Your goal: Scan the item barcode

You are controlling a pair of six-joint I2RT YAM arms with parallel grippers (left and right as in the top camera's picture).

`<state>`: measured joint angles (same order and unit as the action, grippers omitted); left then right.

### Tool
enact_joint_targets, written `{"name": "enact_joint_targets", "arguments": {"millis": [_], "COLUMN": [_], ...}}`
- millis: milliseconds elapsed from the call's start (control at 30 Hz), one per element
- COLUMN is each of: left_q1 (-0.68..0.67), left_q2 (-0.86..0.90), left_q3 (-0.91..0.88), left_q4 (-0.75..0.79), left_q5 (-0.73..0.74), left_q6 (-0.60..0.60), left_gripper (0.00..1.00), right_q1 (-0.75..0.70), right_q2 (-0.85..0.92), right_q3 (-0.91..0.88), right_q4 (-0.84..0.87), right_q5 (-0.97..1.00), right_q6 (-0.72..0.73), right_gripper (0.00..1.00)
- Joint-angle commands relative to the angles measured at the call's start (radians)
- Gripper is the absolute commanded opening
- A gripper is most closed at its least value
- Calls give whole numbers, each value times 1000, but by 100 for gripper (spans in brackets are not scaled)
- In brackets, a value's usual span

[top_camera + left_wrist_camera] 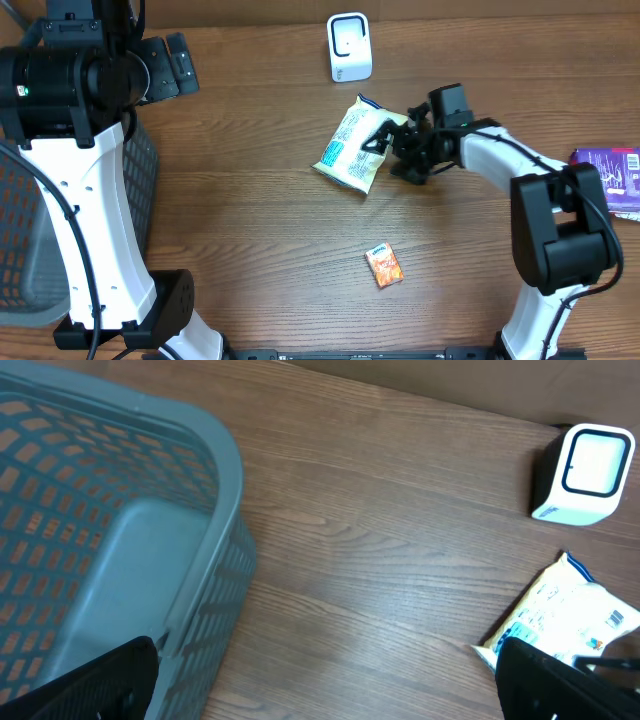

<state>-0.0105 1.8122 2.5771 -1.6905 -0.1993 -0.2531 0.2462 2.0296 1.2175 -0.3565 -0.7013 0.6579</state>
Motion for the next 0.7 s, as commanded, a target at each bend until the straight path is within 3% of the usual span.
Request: {"name": "enact_joint_targets", "arguments": {"millis": [0, 233, 267, 333, 367, 400, 433, 667], "left_q1": [4, 4, 4, 4, 4, 4, 4, 4], "left_q2": [1, 1, 1, 1, 1, 1, 1, 1], "left_q3": [-5, -5, -5, -5, -5, -5, -5, -5], "left_q4": [1, 1, 1, 1, 1, 1, 1, 1], "left_q5": [-14, -13, -14, -13, -13, -13, -13, -14], "left_q6": [3, 3, 3, 3, 3, 3, 3, 3], "left_gripper": [100, 100, 100, 100, 100, 100, 100, 100], "right_q1": [43, 68, 68, 68, 68, 68, 68, 63], "right_q2": [81, 249, 271, 315, 328, 340, 343, 329], "right_q3": [-49, -49, -49, -49, -49, -49, -49, -48], "right_q4": [69, 296, 319, 344, 354, 377, 397, 440], "right_q5": [9, 80, 80, 97, 106, 105, 110, 145], "right_q6": [173, 301, 320, 338, 340, 349, 353, 325], "right_gripper": [100, 100, 95, 58, 28, 10, 4, 4]}}
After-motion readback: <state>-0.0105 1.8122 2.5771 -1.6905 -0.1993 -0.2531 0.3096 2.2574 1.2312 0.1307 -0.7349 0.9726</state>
